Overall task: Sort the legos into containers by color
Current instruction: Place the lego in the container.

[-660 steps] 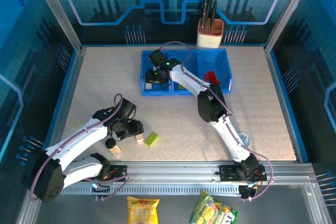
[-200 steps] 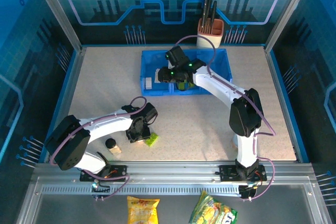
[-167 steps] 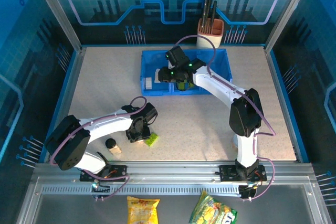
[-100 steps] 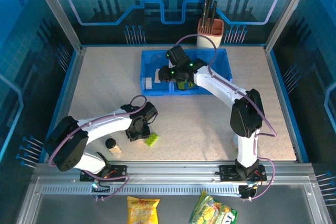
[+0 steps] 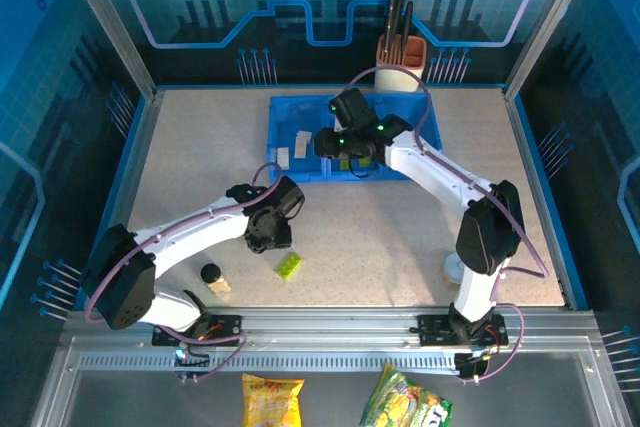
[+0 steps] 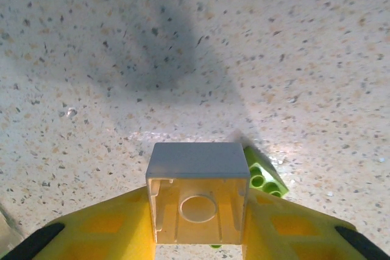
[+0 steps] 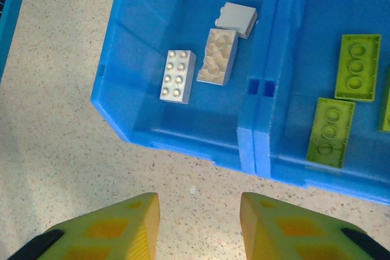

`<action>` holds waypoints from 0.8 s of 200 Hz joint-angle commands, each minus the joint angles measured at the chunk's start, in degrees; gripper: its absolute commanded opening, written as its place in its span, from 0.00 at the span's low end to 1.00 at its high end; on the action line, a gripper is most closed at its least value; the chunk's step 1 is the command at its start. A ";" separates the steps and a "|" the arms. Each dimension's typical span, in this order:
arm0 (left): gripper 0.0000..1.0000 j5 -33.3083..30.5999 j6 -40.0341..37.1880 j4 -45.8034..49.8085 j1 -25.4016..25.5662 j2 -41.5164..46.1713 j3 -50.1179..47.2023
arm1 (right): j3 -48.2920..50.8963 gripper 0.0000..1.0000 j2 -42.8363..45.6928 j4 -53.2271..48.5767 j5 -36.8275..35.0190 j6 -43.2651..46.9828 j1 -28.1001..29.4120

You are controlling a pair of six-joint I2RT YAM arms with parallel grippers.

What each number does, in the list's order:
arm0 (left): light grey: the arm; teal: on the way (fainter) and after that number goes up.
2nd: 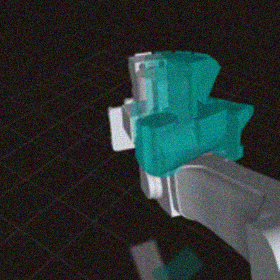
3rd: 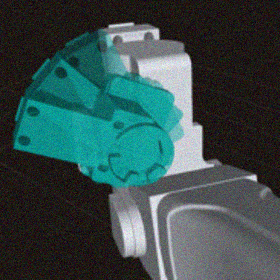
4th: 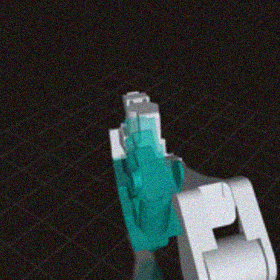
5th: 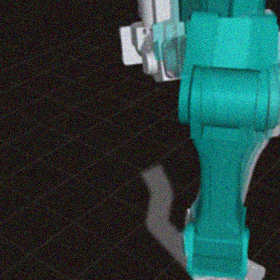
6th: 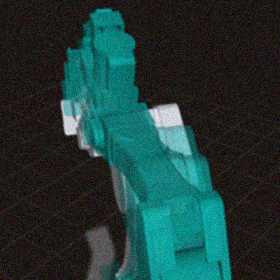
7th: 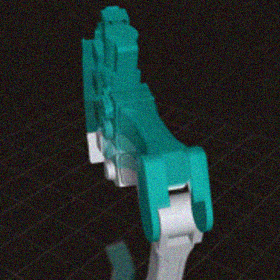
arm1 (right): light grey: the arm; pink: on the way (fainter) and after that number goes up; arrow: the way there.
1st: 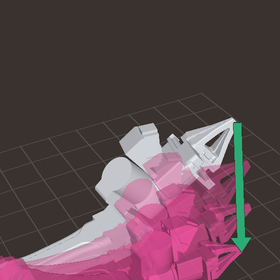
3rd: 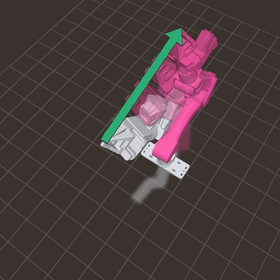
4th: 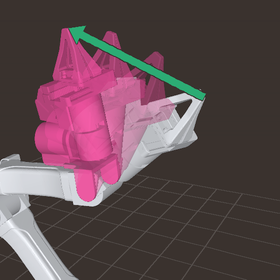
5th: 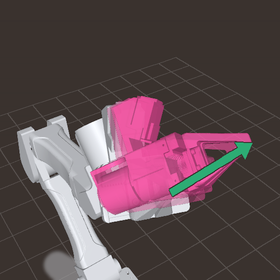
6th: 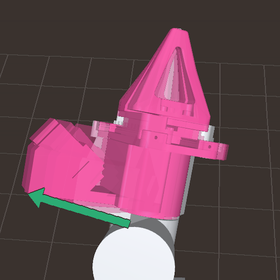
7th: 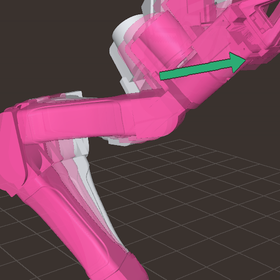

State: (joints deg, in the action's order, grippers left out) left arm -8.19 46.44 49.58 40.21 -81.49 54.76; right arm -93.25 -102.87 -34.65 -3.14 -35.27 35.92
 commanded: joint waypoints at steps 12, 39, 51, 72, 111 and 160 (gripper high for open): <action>0.37 -1.22 -4.31 2.45 -1.75 -1.77 4.68 | 3.77 0.41 4.84 -0.94 0.07 2.73 -1.27; 0.38 -1.00 -6.61 1.80 -3.32 -3.70 7.73 | 6.14 0.42 7.04 -1.64 1.89 4.36 -1.66; 0.38 -0.61 -7.69 1.33 -4.12 -4.60 8.88 | 7.28 0.43 8.00 -1.97 1.88 4.72 -1.76; 0.38 -0.26 -9.59 0.91 -5.53 -6.62 11.65 | 9.30 0.43 9.71 -2.76 1.30 4.99 -1.83; 0.38 0.27 -12.85 -0.34 -8.64 -10.22 15.69 | 12.42 0.43 13.08 -4.83 0.85 4.77 -1.86; 0.38 -0.15 -17.08 0.07 -11.63 -16.58 24.27 | 16.83 0.43 18.14 -7.55 -1.45 4.07 -1.82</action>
State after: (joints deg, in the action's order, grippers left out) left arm -8.16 33.17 49.23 29.89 -95.55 74.32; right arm -78.13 -88.16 -38.96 -2.85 -31.20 34.70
